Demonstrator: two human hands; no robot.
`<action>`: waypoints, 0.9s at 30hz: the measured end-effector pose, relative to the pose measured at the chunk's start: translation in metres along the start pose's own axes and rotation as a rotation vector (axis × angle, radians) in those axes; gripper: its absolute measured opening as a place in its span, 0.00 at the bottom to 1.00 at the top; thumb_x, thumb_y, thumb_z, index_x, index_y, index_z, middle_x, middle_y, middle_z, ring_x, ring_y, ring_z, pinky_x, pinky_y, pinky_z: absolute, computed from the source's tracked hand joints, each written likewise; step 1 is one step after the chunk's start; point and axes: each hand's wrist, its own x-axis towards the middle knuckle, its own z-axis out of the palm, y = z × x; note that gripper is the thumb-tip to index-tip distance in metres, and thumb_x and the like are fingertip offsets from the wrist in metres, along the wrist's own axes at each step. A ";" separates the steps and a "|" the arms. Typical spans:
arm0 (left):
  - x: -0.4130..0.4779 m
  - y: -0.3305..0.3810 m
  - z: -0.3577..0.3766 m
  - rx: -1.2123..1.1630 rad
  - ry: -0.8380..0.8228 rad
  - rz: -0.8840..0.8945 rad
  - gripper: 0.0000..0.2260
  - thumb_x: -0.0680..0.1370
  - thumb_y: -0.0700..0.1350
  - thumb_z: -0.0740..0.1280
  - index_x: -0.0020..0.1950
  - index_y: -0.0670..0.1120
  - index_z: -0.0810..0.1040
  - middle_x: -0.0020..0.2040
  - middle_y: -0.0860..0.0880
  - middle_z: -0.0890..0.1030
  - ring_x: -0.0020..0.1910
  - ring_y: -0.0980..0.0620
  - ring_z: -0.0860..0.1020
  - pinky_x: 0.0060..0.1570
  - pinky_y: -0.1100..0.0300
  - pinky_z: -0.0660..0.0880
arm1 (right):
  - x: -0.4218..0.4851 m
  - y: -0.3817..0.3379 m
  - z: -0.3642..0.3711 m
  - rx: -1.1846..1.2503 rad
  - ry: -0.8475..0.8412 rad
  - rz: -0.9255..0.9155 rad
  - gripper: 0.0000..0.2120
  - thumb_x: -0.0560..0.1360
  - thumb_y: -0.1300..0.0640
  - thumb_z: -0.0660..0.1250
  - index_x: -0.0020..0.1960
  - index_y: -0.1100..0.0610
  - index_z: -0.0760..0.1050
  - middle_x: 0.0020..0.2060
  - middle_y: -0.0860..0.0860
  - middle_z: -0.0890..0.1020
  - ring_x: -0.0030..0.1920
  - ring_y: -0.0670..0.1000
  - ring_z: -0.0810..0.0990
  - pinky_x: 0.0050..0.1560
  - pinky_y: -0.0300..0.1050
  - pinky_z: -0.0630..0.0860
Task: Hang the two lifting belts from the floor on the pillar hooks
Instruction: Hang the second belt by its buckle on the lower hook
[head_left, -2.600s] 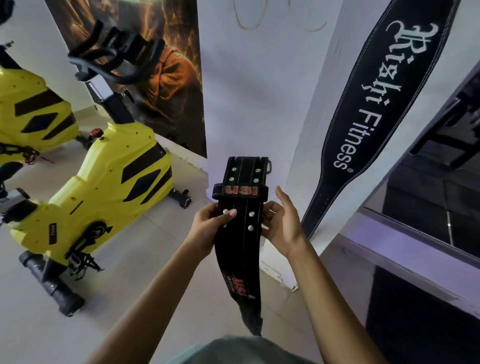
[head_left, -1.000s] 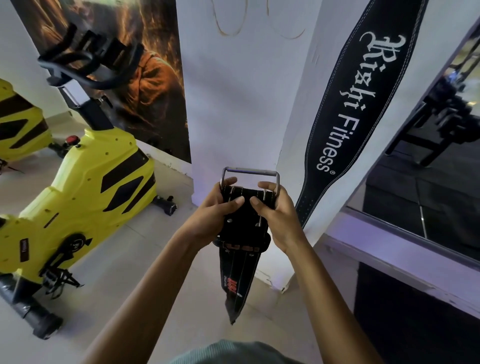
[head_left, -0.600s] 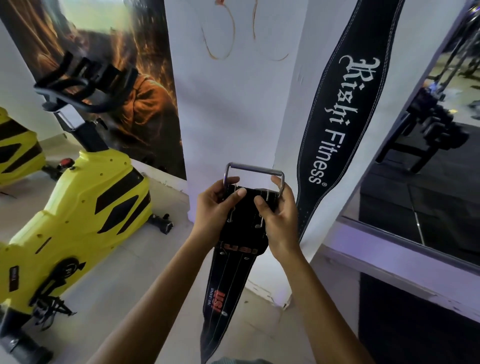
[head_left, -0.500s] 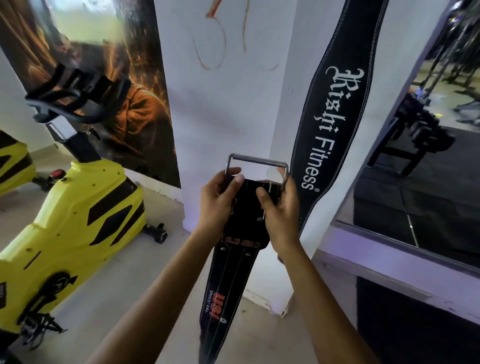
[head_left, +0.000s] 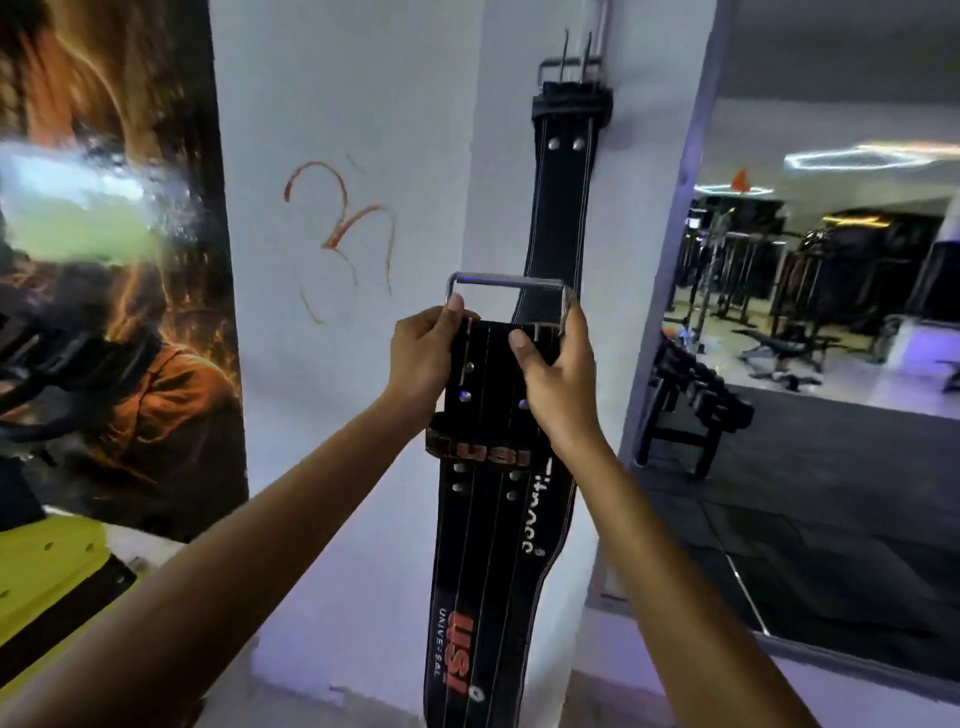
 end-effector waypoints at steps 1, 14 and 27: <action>0.015 0.010 0.007 -0.008 0.002 0.014 0.17 0.80 0.53 0.61 0.39 0.45 0.81 0.33 0.48 0.80 0.34 0.50 0.78 0.38 0.54 0.75 | 0.017 -0.008 -0.004 -0.011 0.012 -0.019 0.36 0.74 0.48 0.68 0.77 0.51 0.56 0.72 0.54 0.72 0.70 0.55 0.72 0.67 0.62 0.72; 0.193 0.189 0.102 0.307 0.231 0.393 0.22 0.83 0.52 0.54 0.46 0.36 0.79 0.51 0.37 0.82 0.51 0.39 0.79 0.42 0.56 0.67 | 0.243 -0.142 -0.051 -0.133 0.136 -0.209 0.33 0.79 0.52 0.64 0.79 0.54 0.52 0.72 0.55 0.67 0.38 0.44 0.75 0.20 0.37 0.73; 0.286 0.185 0.130 0.598 0.274 0.397 0.20 0.81 0.51 0.52 0.57 0.40 0.78 0.57 0.40 0.80 0.57 0.39 0.77 0.46 0.53 0.68 | 0.329 -0.131 -0.040 -0.265 0.154 -0.118 0.25 0.77 0.47 0.66 0.68 0.60 0.68 0.64 0.57 0.76 0.63 0.56 0.76 0.50 0.42 0.71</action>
